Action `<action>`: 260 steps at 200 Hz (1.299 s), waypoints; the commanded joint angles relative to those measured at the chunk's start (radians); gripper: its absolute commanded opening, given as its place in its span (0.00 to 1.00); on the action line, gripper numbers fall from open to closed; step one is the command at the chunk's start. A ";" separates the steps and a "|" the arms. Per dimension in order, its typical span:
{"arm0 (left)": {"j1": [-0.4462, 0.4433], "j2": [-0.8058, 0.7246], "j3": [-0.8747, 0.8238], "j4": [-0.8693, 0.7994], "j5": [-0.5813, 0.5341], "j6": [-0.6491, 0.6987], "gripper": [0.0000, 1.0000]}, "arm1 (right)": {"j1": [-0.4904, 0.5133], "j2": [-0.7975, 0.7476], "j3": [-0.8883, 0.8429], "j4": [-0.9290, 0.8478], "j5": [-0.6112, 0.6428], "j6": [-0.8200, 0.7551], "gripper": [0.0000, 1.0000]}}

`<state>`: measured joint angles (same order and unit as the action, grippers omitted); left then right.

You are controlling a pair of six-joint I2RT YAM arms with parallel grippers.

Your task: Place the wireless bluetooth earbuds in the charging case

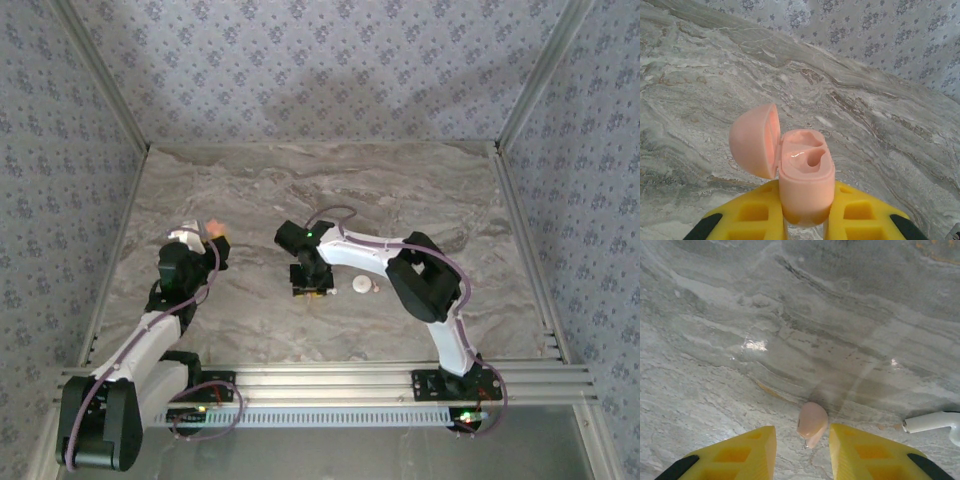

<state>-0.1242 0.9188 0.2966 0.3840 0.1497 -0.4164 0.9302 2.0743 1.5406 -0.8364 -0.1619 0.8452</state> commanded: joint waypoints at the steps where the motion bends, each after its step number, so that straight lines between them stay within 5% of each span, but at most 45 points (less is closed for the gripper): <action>1: 0.005 0.001 0.041 0.008 0.020 0.012 0.16 | 0.007 0.022 0.027 -0.050 0.026 -0.014 0.33; 260: 0.005 0.020 0.050 -0.001 0.030 0.018 0.16 | 0.004 0.016 0.003 0.014 0.083 -0.030 0.20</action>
<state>-0.1242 0.9382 0.3004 0.3759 0.1619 -0.4160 0.9302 2.0933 1.5436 -0.8070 -0.1127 0.8227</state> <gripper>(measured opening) 0.173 0.206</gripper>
